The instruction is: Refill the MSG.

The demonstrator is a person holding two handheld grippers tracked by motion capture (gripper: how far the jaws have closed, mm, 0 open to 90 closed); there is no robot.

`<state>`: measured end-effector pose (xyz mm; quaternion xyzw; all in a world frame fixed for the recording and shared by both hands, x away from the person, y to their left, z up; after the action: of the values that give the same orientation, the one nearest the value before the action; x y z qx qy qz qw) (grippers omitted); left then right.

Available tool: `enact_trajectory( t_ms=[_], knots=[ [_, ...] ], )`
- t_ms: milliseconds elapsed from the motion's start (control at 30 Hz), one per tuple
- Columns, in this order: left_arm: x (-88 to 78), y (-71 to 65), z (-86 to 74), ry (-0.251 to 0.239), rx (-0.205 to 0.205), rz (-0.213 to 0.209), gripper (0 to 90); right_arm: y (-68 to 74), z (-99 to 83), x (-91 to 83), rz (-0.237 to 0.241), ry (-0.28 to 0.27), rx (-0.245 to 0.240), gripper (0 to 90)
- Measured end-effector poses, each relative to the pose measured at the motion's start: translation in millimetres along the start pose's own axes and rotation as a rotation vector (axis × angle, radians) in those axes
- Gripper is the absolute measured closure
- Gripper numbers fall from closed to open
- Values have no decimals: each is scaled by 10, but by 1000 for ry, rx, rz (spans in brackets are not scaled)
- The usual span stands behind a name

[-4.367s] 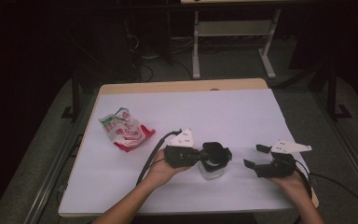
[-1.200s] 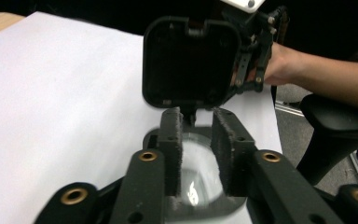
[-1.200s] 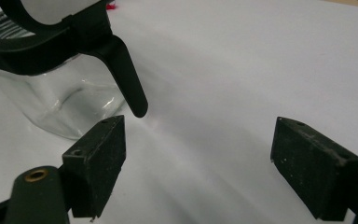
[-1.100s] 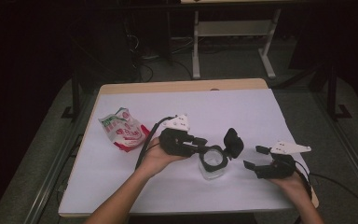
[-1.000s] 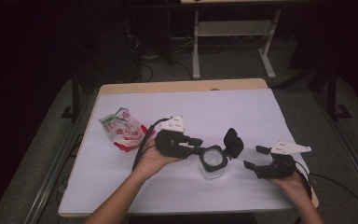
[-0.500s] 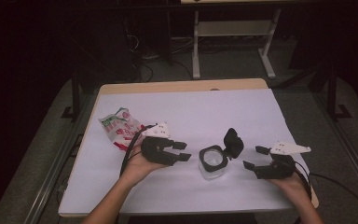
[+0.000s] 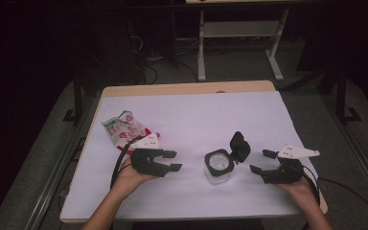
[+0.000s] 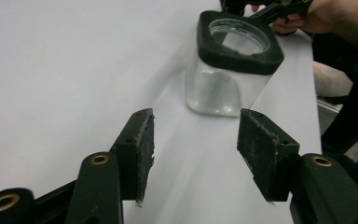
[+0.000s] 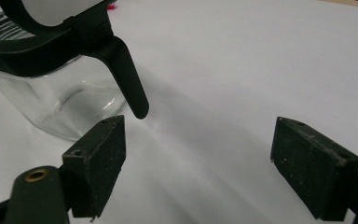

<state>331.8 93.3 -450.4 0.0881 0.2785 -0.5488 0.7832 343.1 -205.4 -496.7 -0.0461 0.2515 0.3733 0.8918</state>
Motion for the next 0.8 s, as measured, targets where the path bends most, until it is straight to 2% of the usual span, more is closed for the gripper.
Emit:
enact_trajectory(
  t_ms=[400,800],
  knots=[
    [-236,99,-299,4,-34,54,449,22,27,67,16,6,-6,176],
    [-473,190,-513,-10,-53,100,431,17,37,62,10,2,-7,176]
  ],
)
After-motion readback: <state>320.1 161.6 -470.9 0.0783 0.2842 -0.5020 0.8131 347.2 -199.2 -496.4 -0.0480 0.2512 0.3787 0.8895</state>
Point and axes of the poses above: each handheld gripper's, and its own axes: x roughly forward along the jaws, z roughly out of its top, y roughly to its left, the point moved 10 cm from there along x, roughly forward along the jaws, and after that the axes turned 1 degree about -y, right-handed, at the moved point
